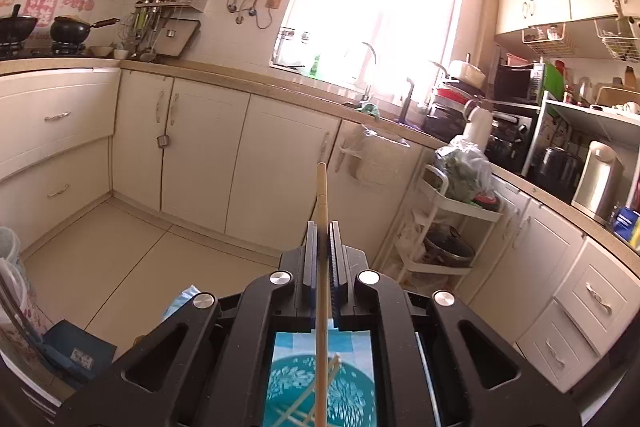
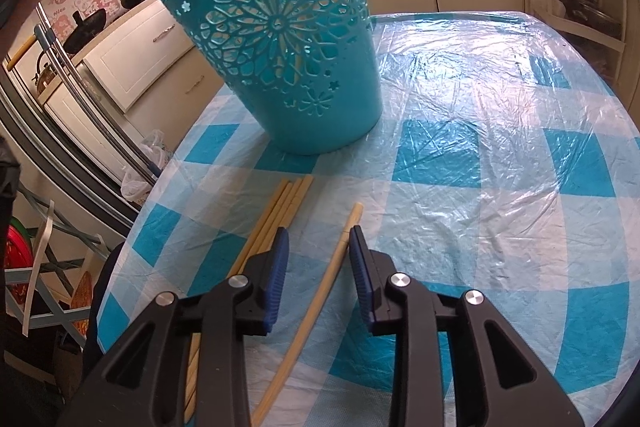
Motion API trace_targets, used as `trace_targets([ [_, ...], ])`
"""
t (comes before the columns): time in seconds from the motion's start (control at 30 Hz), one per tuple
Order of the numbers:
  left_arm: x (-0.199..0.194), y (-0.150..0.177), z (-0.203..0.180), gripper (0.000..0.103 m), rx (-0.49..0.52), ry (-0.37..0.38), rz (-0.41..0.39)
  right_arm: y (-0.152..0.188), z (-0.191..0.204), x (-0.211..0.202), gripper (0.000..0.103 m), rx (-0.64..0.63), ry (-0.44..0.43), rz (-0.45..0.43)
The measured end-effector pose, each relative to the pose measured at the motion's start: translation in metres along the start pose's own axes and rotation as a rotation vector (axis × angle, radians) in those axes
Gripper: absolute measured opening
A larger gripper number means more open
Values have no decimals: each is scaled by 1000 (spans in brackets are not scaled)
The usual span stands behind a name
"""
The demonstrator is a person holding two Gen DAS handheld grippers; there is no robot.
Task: Organize utensils
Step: 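Lift the chopstick over the teal basket and release it inside, then withdraw the open left gripper from the basket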
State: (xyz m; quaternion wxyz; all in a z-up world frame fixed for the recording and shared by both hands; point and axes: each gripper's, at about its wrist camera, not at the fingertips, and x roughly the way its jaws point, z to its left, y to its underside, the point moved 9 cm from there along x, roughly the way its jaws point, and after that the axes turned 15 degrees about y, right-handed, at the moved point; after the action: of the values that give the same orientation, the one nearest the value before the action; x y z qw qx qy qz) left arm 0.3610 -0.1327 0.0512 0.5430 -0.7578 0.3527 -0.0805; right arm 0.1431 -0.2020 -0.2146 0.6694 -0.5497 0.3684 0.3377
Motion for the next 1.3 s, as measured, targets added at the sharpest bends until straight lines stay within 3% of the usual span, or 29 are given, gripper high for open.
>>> trace_targets([
  [0.23, 36, 34, 23, 5, -44, -31, 31, 0, 0, -1, 32, 5, -4, 1],
  [0.57, 41, 81, 34, 5, -12, -63, 114, 0, 1, 0, 33, 7, -4, 0],
  [0.8, 30, 115, 33, 9, 50, -87, 216, 0, 1, 0, 33, 7, -4, 0],
  [0.9, 7, 123, 41, 39, 79, -138, 222, 0, 1, 0, 33, 8, -4, 0],
  [0.93, -4, 123, 46, 54, 80, -162, 208, 0, 1, -1, 33, 8, -3, 0],
  [1.07, -58, 123, 76, 78, 59, -270, 141, 0, 2, -1, 33, 4, 15, -5],
  [1.17, -90, 138, 101, 84, 33, -332, 140, 2, 3, -2, 33, -11, 54, -12],
  [1.3, -103, 180, 123, 85, 33, -380, 240, 9, 7, -7, 33, -40, 145, -28],
])
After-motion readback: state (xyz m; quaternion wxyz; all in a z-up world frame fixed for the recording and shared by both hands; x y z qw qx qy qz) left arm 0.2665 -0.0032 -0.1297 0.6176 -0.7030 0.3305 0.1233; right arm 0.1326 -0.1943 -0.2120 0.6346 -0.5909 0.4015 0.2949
